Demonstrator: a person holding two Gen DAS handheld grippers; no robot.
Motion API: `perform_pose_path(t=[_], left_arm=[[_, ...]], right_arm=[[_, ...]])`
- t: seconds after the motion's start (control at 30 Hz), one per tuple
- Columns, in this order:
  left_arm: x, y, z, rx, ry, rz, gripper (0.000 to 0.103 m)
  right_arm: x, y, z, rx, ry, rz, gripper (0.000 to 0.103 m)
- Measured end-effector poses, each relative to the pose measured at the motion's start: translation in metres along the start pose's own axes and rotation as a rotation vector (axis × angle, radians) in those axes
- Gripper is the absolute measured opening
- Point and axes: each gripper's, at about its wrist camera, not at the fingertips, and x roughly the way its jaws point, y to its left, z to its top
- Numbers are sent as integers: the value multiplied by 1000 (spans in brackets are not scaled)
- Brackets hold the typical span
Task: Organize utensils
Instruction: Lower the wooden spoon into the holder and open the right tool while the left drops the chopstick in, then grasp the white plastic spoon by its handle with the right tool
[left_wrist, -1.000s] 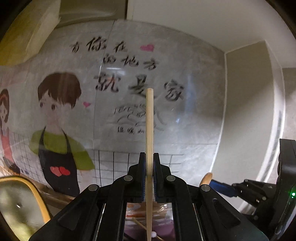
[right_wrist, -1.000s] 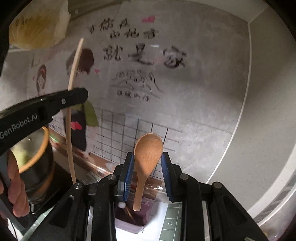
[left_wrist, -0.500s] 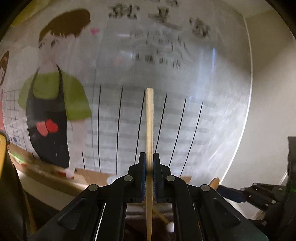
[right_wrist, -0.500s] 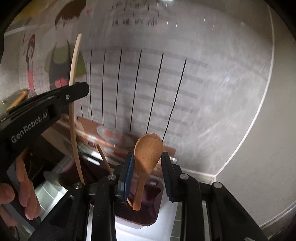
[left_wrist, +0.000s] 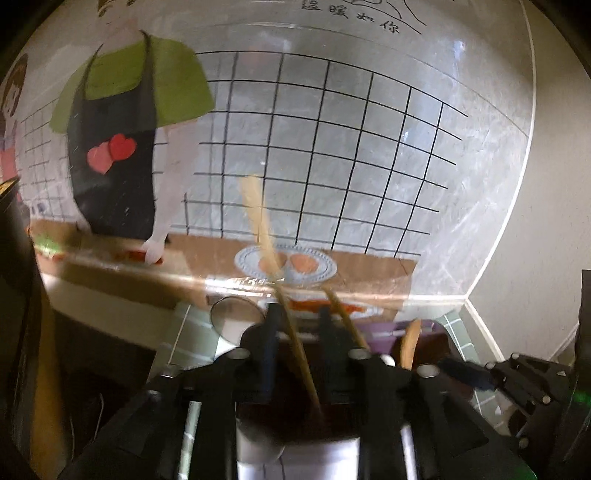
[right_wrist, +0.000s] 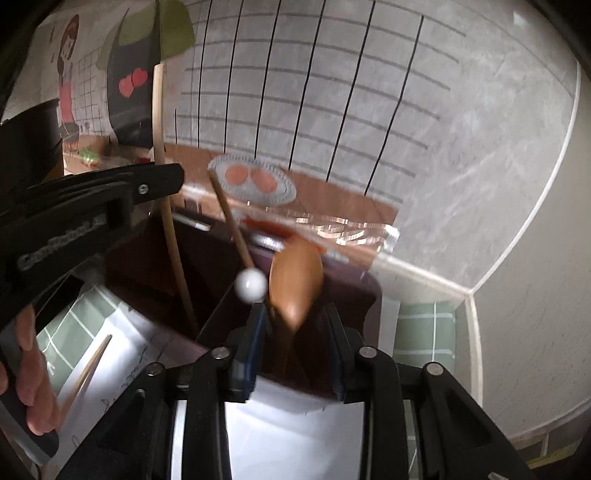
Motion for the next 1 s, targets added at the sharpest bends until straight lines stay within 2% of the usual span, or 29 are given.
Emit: perform_pose_path(t=[0.03, 0.07, 0.1, 0.33, 0.4, 0.5, 0.7, 0.83, 1.0], left_arm=[[-5, 1, -1, -9, 2, 0, 50], [-10, 2, -2, -15, -1, -3, 58], [-18, 3, -3, -18, -11, -4, 59], [-71, -3, -10, 4, 15, -1, 63], [-87, -4, -17, 23, 28, 0, 70], [-108, -1, -35, 45, 62, -4, 75], [-128, 10, -92, 96, 196, -2, 75], [-134, 31, -131, 34, 292, -12, 75], [-146, 53, -163, -29, 361, -19, 75]], right_arm=[[-4, -2, -1, 12, -1, 6, 41], [-7, -4, -3, 24, -6, 10, 51], [-12, -6, -4, 37, -13, 18, 59], [-66, -13, -17, 59, -67, 41, 63], [-81, -13, -26, 61, -76, 54, 65], [-99, -7, -45, 35, -72, 62, 65], [-119, 2, -98, -42, -29, 42, 64], [-118, 1, -131, -34, 23, 90, 62], [-103, 15, -157, -41, 90, 151, 49]])
